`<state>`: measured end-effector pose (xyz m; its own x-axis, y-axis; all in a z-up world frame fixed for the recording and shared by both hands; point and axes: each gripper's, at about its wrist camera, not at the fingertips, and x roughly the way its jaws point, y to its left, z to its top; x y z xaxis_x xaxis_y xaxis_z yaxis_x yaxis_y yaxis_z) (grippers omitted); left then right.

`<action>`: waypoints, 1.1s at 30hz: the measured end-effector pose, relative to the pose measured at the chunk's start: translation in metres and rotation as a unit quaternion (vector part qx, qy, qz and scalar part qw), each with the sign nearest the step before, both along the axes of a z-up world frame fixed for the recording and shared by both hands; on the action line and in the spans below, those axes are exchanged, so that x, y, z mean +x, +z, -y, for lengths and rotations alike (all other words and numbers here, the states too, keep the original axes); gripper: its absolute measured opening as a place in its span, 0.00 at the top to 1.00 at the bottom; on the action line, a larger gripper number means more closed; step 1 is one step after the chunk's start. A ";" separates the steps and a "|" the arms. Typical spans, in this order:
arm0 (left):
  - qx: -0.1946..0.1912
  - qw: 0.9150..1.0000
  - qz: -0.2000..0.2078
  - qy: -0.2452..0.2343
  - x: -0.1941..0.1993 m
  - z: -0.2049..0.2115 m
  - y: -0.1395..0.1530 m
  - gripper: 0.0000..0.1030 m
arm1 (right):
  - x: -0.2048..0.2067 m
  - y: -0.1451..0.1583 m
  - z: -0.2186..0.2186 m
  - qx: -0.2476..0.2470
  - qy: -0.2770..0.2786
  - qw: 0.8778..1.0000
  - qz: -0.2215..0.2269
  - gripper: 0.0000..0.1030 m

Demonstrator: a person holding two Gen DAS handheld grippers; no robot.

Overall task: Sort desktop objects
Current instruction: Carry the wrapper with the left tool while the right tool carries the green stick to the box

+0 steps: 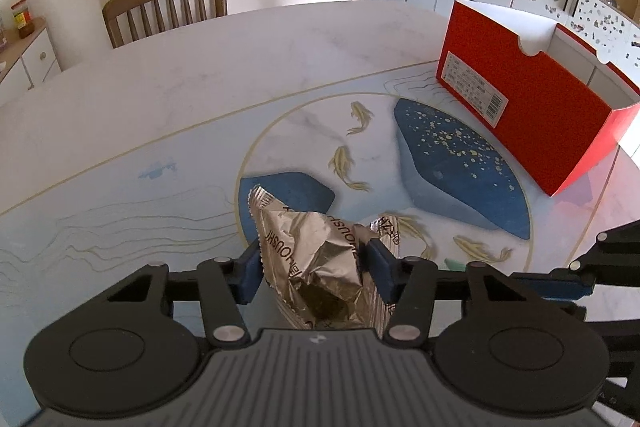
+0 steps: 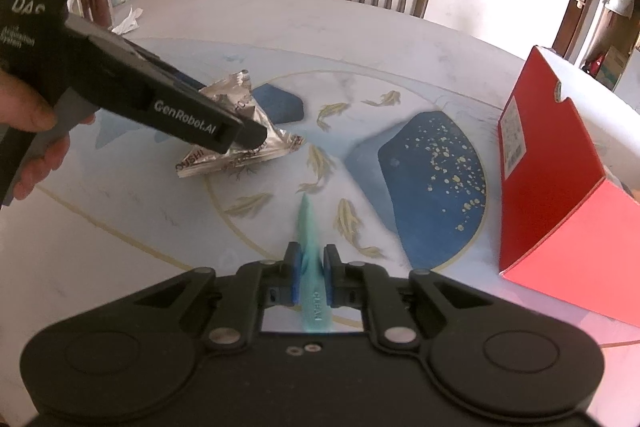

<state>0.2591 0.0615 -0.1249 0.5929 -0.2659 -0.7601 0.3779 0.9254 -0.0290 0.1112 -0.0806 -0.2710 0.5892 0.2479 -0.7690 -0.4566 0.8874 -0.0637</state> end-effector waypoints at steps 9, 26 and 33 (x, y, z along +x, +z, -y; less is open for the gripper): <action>-0.008 1.000 -0.012 -0.007 -0.003 0.005 0.004 0.52 | 0.001 0.010 0.007 0.012 -0.015 1.000 0.001 0.90; -0.021 1.000 -0.013 -0.018 -0.033 0.013 0.042 0.54 | -0.007 0.048 0.029 0.043 -0.052 0.997 0.021 0.90; -0.029 0.999 -0.012 -0.037 -0.045 0.021 0.061 0.54 | -0.012 0.070 0.043 0.064 -0.068 0.995 0.031 0.90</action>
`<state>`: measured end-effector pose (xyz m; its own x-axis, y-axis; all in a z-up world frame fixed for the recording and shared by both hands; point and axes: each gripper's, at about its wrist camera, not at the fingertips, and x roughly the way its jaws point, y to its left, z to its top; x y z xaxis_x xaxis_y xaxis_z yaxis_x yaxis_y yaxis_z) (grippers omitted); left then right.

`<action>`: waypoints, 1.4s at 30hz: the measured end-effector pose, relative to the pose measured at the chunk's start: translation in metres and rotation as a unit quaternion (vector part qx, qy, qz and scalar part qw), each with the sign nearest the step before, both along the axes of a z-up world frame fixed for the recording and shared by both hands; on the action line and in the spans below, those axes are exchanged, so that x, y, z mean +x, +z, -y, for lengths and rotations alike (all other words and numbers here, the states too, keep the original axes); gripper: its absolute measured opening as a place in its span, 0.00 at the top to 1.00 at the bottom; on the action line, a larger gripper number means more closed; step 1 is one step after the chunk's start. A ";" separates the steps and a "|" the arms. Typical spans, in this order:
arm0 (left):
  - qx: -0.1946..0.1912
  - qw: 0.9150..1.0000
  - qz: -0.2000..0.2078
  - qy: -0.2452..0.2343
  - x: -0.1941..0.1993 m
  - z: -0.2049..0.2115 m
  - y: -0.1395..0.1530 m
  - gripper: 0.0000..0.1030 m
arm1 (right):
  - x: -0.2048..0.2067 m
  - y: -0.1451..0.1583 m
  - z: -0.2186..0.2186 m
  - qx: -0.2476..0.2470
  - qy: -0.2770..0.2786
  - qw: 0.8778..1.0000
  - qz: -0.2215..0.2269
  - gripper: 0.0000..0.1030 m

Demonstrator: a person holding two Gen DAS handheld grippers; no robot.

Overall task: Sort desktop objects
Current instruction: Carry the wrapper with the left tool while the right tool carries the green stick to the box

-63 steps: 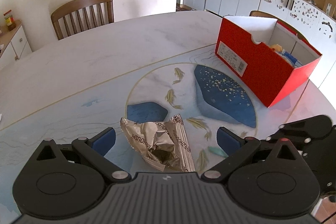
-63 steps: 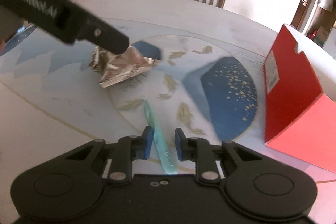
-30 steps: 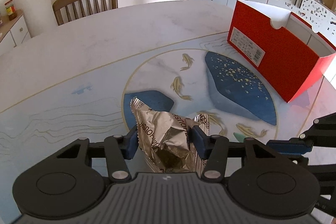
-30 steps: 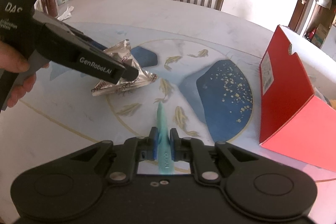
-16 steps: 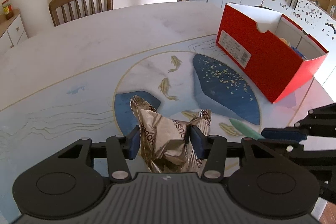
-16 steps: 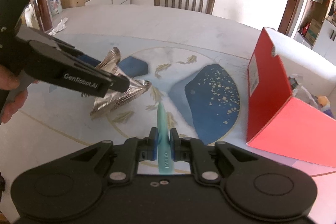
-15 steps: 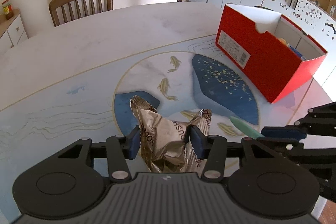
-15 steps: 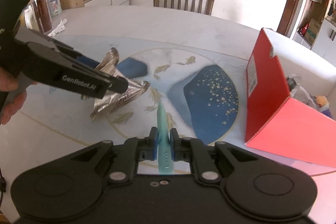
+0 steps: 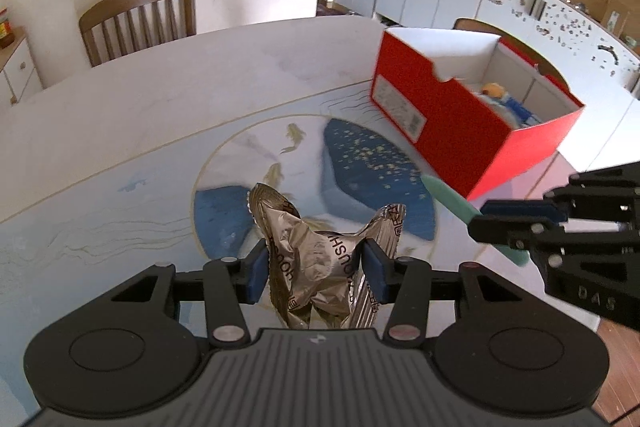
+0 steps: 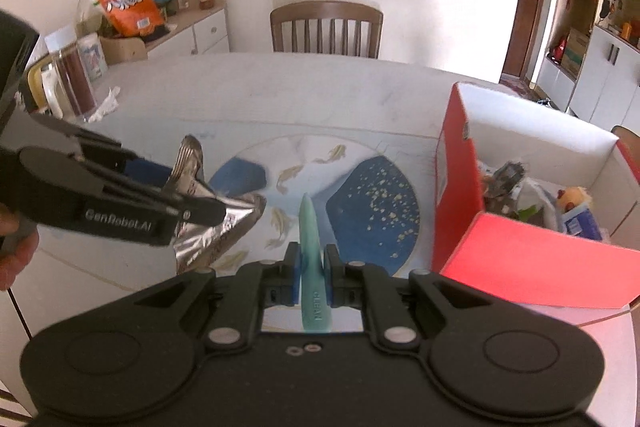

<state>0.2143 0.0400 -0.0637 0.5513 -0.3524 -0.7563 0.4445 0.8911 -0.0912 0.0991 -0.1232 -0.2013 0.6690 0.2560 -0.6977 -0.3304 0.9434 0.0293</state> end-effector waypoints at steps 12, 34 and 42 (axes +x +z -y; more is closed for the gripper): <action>-0.013 0.999 0.023 -0.042 -0.012 0.031 0.032 0.54 | 0.001 0.035 0.034 0.000 -0.030 0.998 0.046 0.90; -0.019 0.997 0.054 -0.061 0.013 0.139 0.064 0.54 | 0.028 0.047 0.132 -0.001 -0.037 0.997 0.062 0.90; -0.019 0.997 0.050 -0.060 0.033 0.185 0.063 0.54 | 0.048 0.046 0.174 -0.002 -0.035 0.997 0.062 0.90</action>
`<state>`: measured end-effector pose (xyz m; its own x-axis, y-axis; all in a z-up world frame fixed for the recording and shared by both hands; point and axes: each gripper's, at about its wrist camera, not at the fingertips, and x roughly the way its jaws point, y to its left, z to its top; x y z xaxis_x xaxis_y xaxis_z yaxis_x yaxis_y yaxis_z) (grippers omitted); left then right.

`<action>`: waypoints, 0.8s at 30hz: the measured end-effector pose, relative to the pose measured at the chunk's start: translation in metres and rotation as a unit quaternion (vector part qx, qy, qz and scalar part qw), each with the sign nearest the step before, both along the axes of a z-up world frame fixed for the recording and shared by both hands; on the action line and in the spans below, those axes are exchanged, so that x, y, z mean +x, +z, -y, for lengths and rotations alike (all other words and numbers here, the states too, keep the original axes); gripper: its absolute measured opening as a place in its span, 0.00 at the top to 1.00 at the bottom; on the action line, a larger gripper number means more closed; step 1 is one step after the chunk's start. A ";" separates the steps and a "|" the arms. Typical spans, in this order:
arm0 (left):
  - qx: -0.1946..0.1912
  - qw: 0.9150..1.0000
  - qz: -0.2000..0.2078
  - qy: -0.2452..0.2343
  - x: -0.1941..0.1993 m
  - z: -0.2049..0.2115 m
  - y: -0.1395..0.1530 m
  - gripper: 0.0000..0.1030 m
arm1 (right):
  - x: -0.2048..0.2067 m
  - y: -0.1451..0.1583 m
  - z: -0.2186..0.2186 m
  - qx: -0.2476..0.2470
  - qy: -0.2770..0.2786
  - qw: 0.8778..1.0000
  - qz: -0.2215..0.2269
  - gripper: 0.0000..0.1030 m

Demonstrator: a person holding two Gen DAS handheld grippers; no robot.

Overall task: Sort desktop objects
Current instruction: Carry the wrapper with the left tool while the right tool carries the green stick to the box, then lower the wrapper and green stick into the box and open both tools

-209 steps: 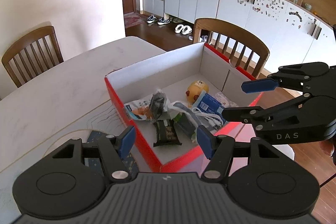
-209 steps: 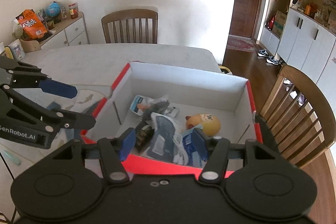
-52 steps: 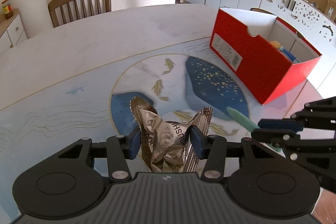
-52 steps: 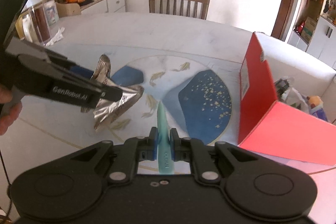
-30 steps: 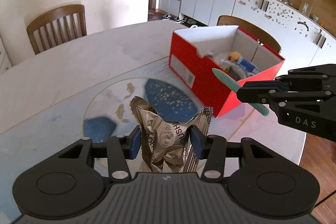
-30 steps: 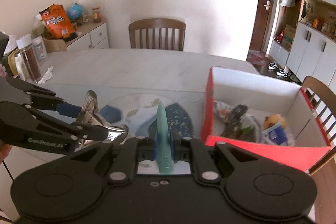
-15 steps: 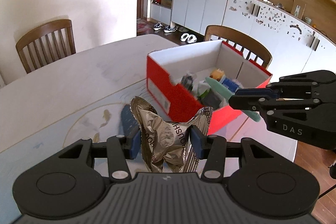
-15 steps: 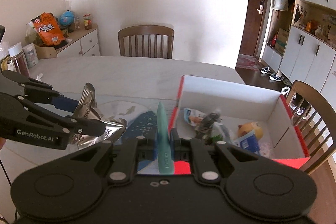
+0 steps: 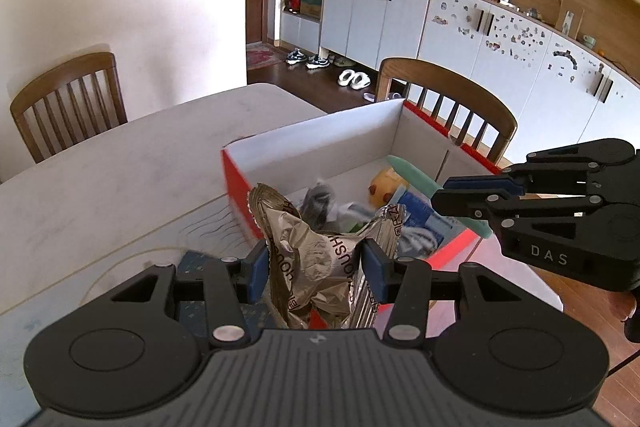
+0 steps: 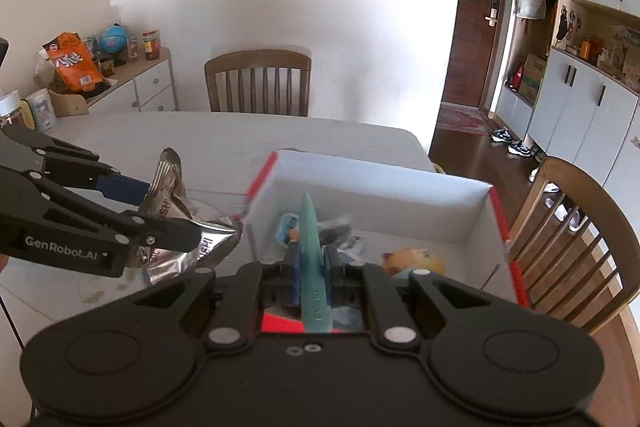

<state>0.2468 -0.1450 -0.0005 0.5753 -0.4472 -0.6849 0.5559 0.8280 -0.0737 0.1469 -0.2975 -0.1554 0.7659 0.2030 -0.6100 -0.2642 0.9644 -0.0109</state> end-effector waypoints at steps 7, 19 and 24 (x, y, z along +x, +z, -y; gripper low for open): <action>0.009 1.000 -0.017 -0.003 0.019 0.036 -0.007 0.54 | 0.019 -0.007 0.034 0.003 -0.005 1.000 -0.009 0.90; 0.030 0.998 -0.044 -0.038 0.048 0.098 -0.021 0.54 | 0.062 -0.022 0.073 -0.005 0.002 0.999 -0.032 0.90; 0.034 0.996 -0.065 -0.042 0.061 0.117 -0.031 0.54 | 0.080 -0.032 0.082 -0.014 0.006 0.999 -0.050 0.90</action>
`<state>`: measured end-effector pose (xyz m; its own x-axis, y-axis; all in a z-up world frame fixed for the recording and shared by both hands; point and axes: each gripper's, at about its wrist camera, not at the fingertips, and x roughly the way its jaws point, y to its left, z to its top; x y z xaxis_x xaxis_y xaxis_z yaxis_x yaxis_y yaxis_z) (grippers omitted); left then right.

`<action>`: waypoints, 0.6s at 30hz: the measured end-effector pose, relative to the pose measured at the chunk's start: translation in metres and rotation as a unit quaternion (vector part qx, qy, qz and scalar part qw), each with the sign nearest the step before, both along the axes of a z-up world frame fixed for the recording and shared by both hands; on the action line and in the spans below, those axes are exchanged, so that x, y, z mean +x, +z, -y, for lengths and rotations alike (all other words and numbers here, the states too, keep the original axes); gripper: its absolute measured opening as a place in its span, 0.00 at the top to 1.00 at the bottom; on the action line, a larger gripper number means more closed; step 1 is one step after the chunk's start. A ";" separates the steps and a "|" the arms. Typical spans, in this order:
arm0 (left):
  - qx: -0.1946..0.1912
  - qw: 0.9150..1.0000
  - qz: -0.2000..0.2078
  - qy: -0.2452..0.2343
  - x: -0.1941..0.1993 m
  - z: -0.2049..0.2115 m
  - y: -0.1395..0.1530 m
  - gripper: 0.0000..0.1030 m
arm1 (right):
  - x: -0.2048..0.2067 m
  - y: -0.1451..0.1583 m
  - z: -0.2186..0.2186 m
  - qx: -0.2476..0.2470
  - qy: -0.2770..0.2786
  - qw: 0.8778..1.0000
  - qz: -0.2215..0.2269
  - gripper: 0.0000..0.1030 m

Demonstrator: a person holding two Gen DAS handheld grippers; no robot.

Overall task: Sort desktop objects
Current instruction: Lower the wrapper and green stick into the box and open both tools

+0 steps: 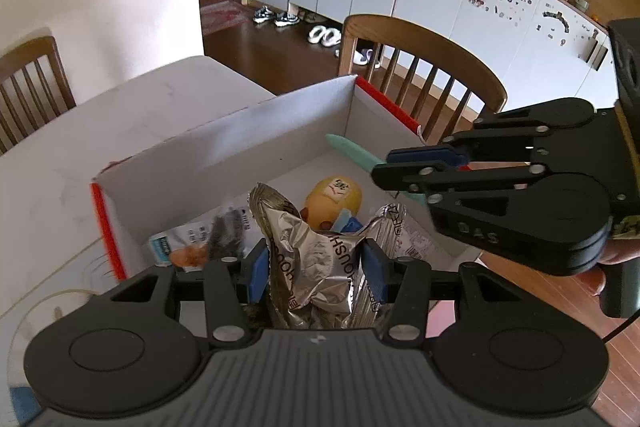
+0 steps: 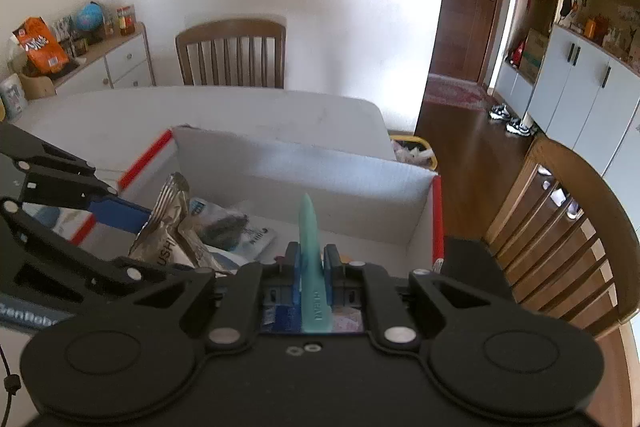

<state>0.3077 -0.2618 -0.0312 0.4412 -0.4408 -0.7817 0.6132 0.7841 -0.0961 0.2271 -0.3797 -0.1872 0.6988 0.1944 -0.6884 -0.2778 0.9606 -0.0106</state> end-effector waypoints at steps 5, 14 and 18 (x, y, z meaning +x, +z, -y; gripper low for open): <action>0.012 1.000 -0.009 -0.007 0.011 0.014 -0.010 0.54 | 0.020 -0.014 0.003 -0.016 -0.001 1.000 -0.022 0.90; 0.026 0.999 -0.042 0.004 0.020 0.014 -0.033 0.54 | 0.044 -0.034 0.007 -0.017 -0.009 0.998 -0.052 0.90; 0.027 0.998 -0.053 0.005 0.023 0.013 -0.040 0.54 | 0.047 -0.039 0.007 -0.024 -0.007 0.998 -0.058 0.91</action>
